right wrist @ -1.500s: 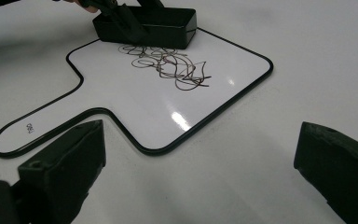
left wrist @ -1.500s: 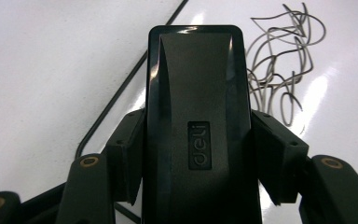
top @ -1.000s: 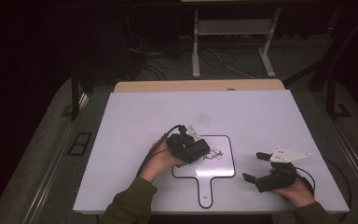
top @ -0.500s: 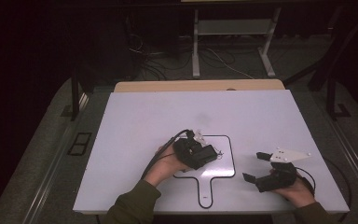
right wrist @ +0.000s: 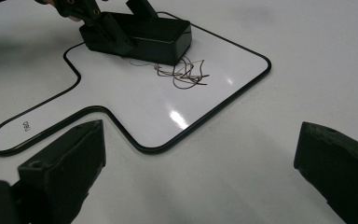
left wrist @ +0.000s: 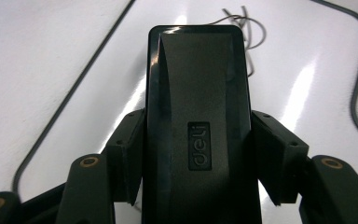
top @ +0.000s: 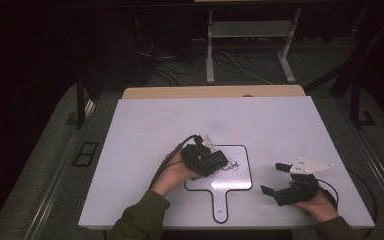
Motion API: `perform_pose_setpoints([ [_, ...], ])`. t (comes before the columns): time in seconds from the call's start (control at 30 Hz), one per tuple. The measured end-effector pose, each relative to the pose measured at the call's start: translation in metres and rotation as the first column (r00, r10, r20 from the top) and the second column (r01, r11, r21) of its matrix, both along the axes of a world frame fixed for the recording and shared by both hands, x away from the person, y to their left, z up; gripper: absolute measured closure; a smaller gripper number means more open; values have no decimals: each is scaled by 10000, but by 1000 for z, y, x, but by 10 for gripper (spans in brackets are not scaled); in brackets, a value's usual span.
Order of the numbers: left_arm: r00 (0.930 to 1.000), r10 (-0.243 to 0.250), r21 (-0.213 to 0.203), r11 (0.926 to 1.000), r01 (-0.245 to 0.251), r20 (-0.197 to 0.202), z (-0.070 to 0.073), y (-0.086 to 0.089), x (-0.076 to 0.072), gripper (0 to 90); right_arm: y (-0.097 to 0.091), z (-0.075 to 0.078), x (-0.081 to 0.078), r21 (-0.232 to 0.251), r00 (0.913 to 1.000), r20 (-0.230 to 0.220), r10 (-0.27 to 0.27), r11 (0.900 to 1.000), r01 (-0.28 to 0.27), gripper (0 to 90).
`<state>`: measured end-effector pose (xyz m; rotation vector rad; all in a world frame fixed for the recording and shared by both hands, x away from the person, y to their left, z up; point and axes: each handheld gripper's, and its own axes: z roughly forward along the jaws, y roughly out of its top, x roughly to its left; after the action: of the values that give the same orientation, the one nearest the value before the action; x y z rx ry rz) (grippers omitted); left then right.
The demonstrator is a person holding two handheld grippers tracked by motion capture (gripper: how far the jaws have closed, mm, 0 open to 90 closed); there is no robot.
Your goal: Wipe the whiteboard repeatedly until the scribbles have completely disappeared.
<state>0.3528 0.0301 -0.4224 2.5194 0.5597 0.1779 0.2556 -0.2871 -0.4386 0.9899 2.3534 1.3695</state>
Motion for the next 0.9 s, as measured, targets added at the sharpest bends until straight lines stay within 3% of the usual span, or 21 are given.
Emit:
perform_pose_setpoints([
  [0.4,9977,677,73,9977,-677,82,0,19,13,394,0,0,0,-19,10000,11,19,10000,-19,9],
  [0.8,9888,1482,117,9889,-1484,183,1,38,31,394,-1,0,0,-27,10000,-3,9,10000,-9,9],
  [0.9,9891,1467,144,9891,-1469,136,1,39,30,394,-1,0,0,-29,10000,-4,-3,10000,3,9],
])
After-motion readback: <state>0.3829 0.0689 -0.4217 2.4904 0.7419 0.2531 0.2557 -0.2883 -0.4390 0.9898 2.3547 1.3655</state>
